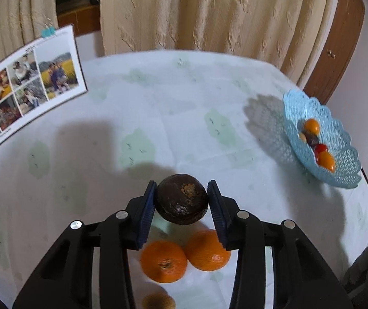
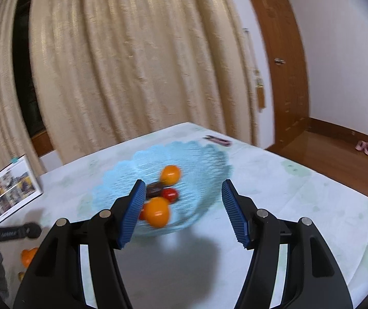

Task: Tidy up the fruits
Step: 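Grasp the dark brown fruit with the left gripper while the right gripper grasps an orange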

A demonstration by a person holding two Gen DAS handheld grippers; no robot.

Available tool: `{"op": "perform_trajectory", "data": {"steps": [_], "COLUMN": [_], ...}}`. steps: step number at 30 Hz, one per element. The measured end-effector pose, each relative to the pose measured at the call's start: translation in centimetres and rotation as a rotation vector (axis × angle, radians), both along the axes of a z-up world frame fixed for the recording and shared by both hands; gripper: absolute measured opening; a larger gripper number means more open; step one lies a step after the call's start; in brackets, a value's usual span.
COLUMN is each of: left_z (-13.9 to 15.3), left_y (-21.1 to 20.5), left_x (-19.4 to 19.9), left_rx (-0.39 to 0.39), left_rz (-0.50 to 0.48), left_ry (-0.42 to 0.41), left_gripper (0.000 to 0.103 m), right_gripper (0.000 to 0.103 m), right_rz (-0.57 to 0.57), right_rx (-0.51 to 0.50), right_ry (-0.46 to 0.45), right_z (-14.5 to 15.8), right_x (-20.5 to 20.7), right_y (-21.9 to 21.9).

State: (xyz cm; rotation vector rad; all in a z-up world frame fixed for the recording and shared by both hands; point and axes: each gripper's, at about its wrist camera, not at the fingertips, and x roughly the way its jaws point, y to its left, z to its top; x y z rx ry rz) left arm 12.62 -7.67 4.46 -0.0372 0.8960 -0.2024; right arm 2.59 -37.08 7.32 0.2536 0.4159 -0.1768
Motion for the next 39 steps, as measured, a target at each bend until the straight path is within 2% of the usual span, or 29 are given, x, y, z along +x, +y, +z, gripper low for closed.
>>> {"op": "perform_trajectory", "data": {"steps": [2, 3, 4, 10, 16, 23, 30, 35, 36, 39], "left_z": [0.5, 0.8, 1.1, 2.6, 4.2, 5.0, 5.1, 5.0, 4.9, 4.8], "left_y": [0.6, 0.8, 1.2, 2.6, 3.9, 4.7, 5.0, 5.0, 5.0, 4.8], "left_x": [-0.2, -0.2, -0.3, -0.6, -1.1, -1.3, -1.3, -1.3, -1.3, -1.3], "left_rx": [-0.008, -0.012, -0.016, -0.026, -0.043, -0.063, -0.071, -0.074, -0.073, -0.068], "left_rz": [0.011, 0.018, 0.027, 0.055, 0.081, 0.092, 0.098, 0.097, 0.096, 0.093], "left_ry": [-0.016, -0.024, -0.036, -0.082, -0.126, -0.140, -0.145, -0.140, -0.139, -0.140], "left_gripper": [0.041, 0.041, 0.041, 0.041, 0.041, 0.041, 0.041, 0.041, 0.041, 0.041], "right_gripper": [0.066, 0.073, 0.074, 0.074, 0.074, 0.071, 0.055, 0.046, 0.041, 0.041], "right_rz": [0.091, 0.142, 0.213, 0.549, 0.734, 0.833, 0.865, 0.876, 0.870, 0.854], "right_rx": [-0.001, 0.005, 0.017, 0.064, 0.128, 0.169, 0.200, 0.199, 0.196, 0.207], "right_ry": [0.018, 0.033, 0.053, 0.205, 0.334, 0.440, 0.491, 0.486, 0.486, 0.479], "right_z": [0.1, 0.1, 0.0, -1.5, -3.5, -5.5, -6.7, -6.6, -6.7, -6.5], "right_x": [0.4, 0.7, 1.1, 3.4, 5.1, 6.7, 8.4, 8.1, 8.1, 7.6], "right_y": [1.7, 2.4, 3.4, 9.4, 13.9, 16.4, 17.8, 17.7, 17.7, 17.2]}}
